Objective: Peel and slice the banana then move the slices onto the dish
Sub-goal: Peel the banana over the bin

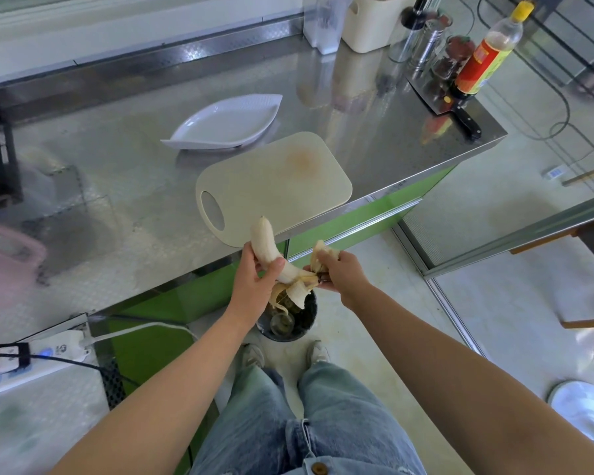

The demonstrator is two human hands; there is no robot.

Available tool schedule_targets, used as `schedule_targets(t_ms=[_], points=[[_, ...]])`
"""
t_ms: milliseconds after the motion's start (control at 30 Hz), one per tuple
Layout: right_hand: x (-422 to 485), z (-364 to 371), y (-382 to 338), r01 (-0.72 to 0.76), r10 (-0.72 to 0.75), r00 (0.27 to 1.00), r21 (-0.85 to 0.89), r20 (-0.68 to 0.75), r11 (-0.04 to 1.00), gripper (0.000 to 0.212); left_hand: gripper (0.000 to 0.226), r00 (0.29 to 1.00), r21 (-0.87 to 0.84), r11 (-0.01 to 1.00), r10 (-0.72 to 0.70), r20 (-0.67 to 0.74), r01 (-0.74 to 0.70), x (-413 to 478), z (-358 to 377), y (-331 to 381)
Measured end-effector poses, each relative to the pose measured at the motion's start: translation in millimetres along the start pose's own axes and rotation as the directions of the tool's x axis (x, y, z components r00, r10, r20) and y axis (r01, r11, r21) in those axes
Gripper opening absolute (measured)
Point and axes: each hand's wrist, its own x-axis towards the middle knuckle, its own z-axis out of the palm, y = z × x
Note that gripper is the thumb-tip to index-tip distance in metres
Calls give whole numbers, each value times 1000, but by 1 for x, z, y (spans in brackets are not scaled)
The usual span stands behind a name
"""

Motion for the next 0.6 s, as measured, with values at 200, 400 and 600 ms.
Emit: schedule_targets(t_ms=[200, 400, 600], points=[[10, -4, -4, -163, 194, 976, 265, -95, 950, 27, 41, 997, -65, 998, -9, -80, 4, -2, -9, -6], [9, -4, -2, -216, 212, 976, 105, 44, 971, 21, 37, 987, -20, 1000, 12, -159, -15, 4, -17, -4], [16, 0, 5, -112, 137, 988, -274, 73, 955, 41, 35, 968, 34, 999, 12, -251, -4, 6, -23, -8]])
